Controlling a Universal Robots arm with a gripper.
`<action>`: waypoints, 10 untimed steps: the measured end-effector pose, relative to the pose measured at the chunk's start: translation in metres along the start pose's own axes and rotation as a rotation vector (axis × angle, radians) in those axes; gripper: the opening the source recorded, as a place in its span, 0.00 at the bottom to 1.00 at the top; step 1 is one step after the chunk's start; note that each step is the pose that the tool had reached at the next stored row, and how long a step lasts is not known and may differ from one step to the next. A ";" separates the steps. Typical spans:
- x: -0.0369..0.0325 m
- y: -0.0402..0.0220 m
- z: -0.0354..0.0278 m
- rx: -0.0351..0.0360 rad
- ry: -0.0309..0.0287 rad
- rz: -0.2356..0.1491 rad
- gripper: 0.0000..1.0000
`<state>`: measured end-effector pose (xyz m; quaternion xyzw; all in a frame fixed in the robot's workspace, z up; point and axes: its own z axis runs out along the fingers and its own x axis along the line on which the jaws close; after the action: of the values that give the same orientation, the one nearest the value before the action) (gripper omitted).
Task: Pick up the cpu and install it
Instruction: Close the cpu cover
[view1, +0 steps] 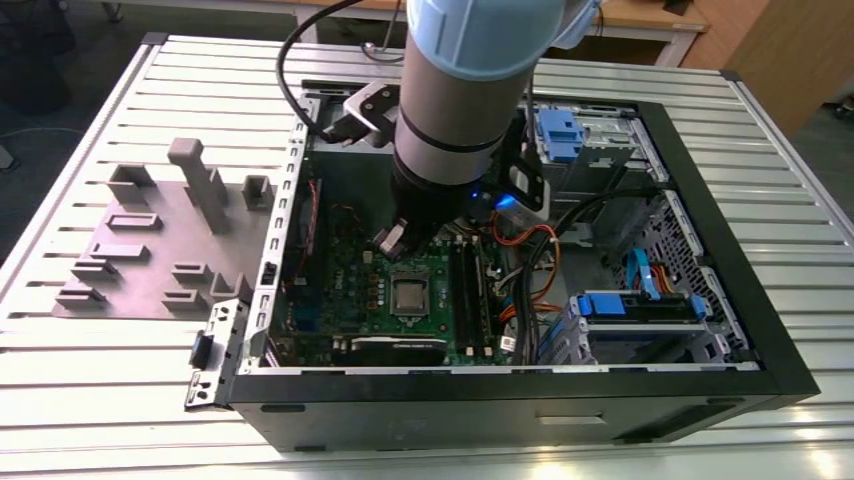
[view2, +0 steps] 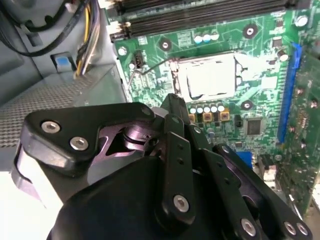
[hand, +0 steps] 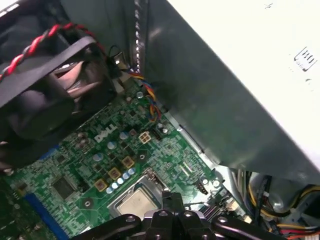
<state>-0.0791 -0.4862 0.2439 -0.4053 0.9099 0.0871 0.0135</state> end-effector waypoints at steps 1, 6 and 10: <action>0.0006 -0.0004 0.0000 0.0043 0.0049 0.000 0.11; 0.0026 0.0007 -0.0001 0.0548 0.0609 0.003 0.11; 0.0033 0.0013 -0.0001 0.0627 0.0697 0.003 0.11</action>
<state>-0.0823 -0.4877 0.2439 -0.4061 0.9127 0.0444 -0.0057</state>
